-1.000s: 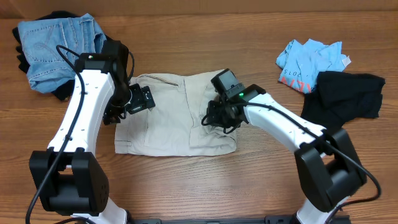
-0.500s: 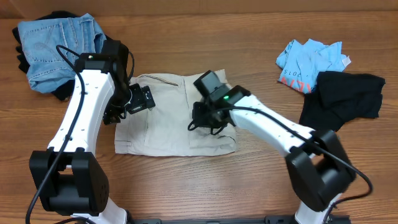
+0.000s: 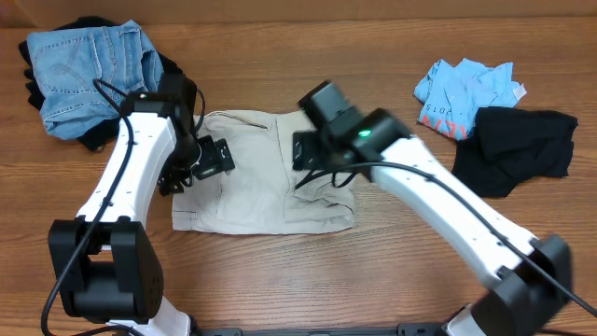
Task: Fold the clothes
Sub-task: 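Grasp the folded pants' left and right edges with both grippers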
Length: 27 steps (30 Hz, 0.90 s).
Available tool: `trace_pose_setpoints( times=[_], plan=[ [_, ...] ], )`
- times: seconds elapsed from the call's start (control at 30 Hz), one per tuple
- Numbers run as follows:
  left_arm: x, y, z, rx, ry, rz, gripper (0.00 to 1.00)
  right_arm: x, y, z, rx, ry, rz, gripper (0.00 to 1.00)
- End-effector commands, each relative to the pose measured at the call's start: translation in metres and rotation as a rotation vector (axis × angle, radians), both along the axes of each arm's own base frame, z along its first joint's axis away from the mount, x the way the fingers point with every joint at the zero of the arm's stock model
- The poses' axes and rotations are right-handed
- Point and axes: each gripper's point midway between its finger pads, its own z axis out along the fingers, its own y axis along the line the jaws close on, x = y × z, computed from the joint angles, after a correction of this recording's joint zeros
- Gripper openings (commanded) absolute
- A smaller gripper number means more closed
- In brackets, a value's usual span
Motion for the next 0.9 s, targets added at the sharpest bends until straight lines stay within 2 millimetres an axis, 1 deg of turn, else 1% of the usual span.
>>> trace_pose_setpoints(
  times=[0.0,0.03,0.07,0.1,0.13,0.17,0.2,0.23,0.3,0.37,0.5,0.53,0.6,0.63,0.73,0.77,0.87],
  plan=[
    [-0.004,0.001,-0.005,0.007,0.001,-0.02,1.0,0.022,-0.058,-0.005,-0.064,0.024,-0.141,0.95],
    [-0.002,0.001,-0.005,0.006,-0.008,-0.021,1.0,0.025,-0.07,-0.011,-0.048,0.061,-0.106,0.95],
    [0.0,0.001,-0.005,0.006,-0.013,-0.021,1.0,0.025,-0.072,-0.016,-0.031,0.077,-0.073,0.95],
    [0.002,0.001,-0.005,0.005,-0.023,-0.021,1.0,0.023,-0.078,-0.025,-0.008,0.104,-0.028,0.95],
    [0.004,0.001,-0.005,0.009,-0.031,-0.022,1.0,0.02,-0.084,-0.036,-0.008,0.125,-0.029,0.95],
    [0.007,0.005,-0.005,0.033,-0.045,-0.021,1.0,0.018,-0.091,-0.049,-0.012,0.145,-0.045,0.95],
    [0.013,0.012,-0.005,0.071,-0.067,-0.019,1.0,0.014,-0.094,-0.061,-0.003,0.163,-0.051,0.96],
    [0.017,0.016,-0.005,0.083,-0.085,-0.014,1.0,0.012,-0.092,-0.07,0.017,0.172,-0.047,0.96],
    [0.025,0.022,-0.005,0.082,-0.117,-0.01,1.0,0.008,-0.081,-0.086,0.091,0.182,-0.022,0.98],
    [0.031,0.03,-0.004,0.084,-0.138,0.003,1.0,0.005,-0.069,-0.095,0.161,0.18,0.009,1.0],
    [0.033,0.058,-0.004,0.071,-0.151,0.016,1.0,0.001,-0.068,-0.11,0.175,0.178,0.013,1.0],
    [0.034,0.058,-0.004,0.039,-0.159,-0.004,1.0,0.001,-0.068,-0.112,0.178,0.172,0.014,1.0],
    [0.037,0.051,-0.007,-0.04,-0.171,-0.036,1.0,0.001,-0.067,-0.112,0.179,0.171,0.014,1.0],
    [0.039,0.044,-0.01,-0.083,-0.173,-0.055,1.0,0.001,-0.067,-0.112,0.18,0.172,0.015,1.0],
    [0.045,0.011,-0.026,-0.285,-0.171,-0.164,1.0,0.001,-0.067,-0.112,0.181,0.173,0.016,1.0],
    [0.045,0.006,-0.035,-0.321,-0.156,-0.173,1.0,0.001,-0.067,-0.112,0.182,0.173,0.015,1.0],
    [0.046,0.008,-0.052,-0.321,-0.124,-0.167,1.0,0.0,-0.064,-0.111,0.197,0.179,0.022,1.0]
  ],
)
